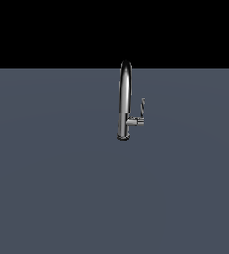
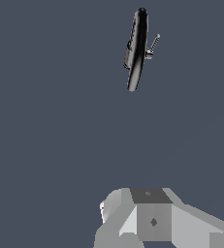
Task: Turn on the faucet by rotating a designated handle.
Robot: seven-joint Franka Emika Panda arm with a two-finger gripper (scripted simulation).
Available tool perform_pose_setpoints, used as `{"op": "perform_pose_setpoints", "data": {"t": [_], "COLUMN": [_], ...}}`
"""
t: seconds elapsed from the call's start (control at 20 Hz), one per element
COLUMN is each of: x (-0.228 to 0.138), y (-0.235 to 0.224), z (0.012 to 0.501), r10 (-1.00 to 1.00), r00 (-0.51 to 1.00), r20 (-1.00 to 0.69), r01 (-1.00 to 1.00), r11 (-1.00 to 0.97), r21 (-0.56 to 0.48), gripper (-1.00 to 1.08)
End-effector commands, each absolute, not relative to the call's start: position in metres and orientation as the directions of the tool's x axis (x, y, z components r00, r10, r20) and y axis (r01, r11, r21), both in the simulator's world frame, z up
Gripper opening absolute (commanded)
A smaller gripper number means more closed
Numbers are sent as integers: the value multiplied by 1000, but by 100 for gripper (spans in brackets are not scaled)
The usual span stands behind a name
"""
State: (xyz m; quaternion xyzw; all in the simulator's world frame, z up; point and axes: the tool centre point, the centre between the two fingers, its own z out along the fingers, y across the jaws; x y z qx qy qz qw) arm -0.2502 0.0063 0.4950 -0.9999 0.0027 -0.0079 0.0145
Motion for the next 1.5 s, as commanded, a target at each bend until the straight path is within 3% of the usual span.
{"op": "perform_pose_setpoints", "data": {"t": [0.0, 0.65, 1.45], "x": [-250, -226, -138], "y": [6, 6, -3], "z": [495, 494, 481], "r10": [-6, -57, -218], "r00": [1000, 998, 945], "r20": [16, -36, -243], "r01": [-5, -60, -276], "r11": [-1000, -995, -932], "r21": [-29, -79, -235], "gripper": [-100, -100, -100]}}
